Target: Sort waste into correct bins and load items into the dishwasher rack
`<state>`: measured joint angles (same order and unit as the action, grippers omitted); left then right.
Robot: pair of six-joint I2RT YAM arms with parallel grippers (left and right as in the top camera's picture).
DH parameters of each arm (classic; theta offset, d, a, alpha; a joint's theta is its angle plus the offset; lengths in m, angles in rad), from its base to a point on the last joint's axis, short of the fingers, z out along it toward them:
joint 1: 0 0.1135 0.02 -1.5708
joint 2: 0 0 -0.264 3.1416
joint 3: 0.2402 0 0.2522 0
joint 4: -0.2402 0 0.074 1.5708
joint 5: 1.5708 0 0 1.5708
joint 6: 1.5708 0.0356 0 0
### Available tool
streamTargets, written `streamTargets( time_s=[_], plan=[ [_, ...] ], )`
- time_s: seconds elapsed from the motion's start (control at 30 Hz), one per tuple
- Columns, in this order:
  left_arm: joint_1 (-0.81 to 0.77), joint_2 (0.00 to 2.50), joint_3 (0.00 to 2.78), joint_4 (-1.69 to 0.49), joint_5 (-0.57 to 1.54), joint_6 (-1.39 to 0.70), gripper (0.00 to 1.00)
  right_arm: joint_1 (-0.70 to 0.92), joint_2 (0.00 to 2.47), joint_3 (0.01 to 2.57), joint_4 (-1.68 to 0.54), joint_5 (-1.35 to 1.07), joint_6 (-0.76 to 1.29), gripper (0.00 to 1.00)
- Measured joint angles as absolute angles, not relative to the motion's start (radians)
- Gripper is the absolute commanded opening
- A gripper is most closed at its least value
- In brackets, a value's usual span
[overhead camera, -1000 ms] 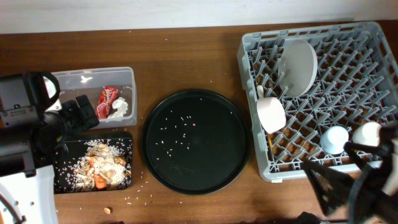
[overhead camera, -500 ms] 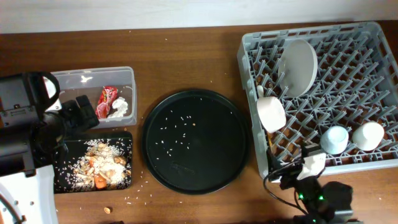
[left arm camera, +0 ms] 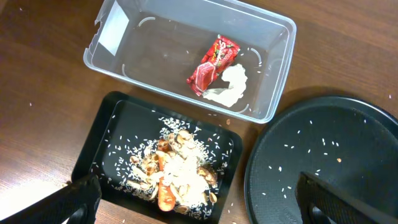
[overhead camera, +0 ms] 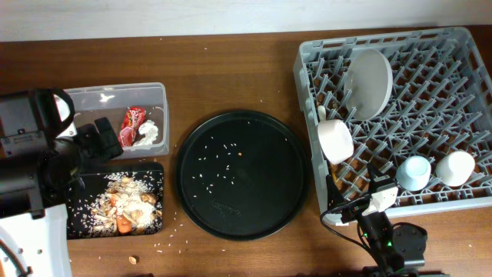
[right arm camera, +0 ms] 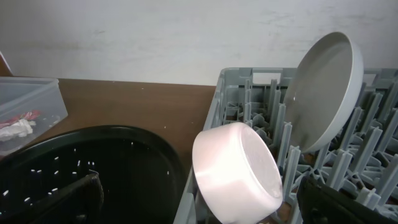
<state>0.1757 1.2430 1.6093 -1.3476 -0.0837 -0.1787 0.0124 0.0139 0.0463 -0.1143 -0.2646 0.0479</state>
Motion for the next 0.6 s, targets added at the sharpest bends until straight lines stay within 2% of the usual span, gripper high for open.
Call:
streamTargets(
  time_s=[0.13, 0.17, 0.27, 0.33, 0.37, 0.43, 0.5, 0.6],
  plan=[
    [0.036, 1.089, 1.605, -1.399, -0.087, -0.179, 0.99, 0.012, 0.013, 0.046, -0.111, -0.268, 0.048, 0.99],
    [0.014, 1.038, 1.581, -1.349, -0.099, -0.179, 0.99, 0.012, 0.012, 0.046, -0.11, -0.268, 0.048, 0.99],
    [-0.096, 0.77, 1.264, -0.86, -0.101, -0.133, 0.99, 0.012, 0.012, 0.042, -0.109, -0.271, 0.047, 0.99],
    [-0.117, 0.599, 0.971, -0.624, -0.06, -0.081, 0.99, 0.012, 0.012, 0.041, -0.109, -0.272, 0.048, 0.99],
    [-0.117, 0.432, 0.73, -0.511, -0.048, -0.07, 0.99, 0.012, 0.01, 0.039, -0.11, -0.272, 0.048, 0.99],
    [-0.117, 0.191, 0.452, -0.384, -0.036, -0.067, 0.99, 0.012, 0.01, 0.037, -0.107, -0.272, 0.048, 0.99],
    [-0.117, 0.05, 0.241, -0.249, -0.033, -0.067, 0.99, 0.011, 0.012, 0.036, -0.105, -0.272, 0.048, 0.99],
    [-0.112, 0.017, 0.06, -0.11, -0.028, -0.067, 0.99, 0.011, 0.011, 0.036, -0.104, -0.272, 0.048, 0.99]
  ],
)
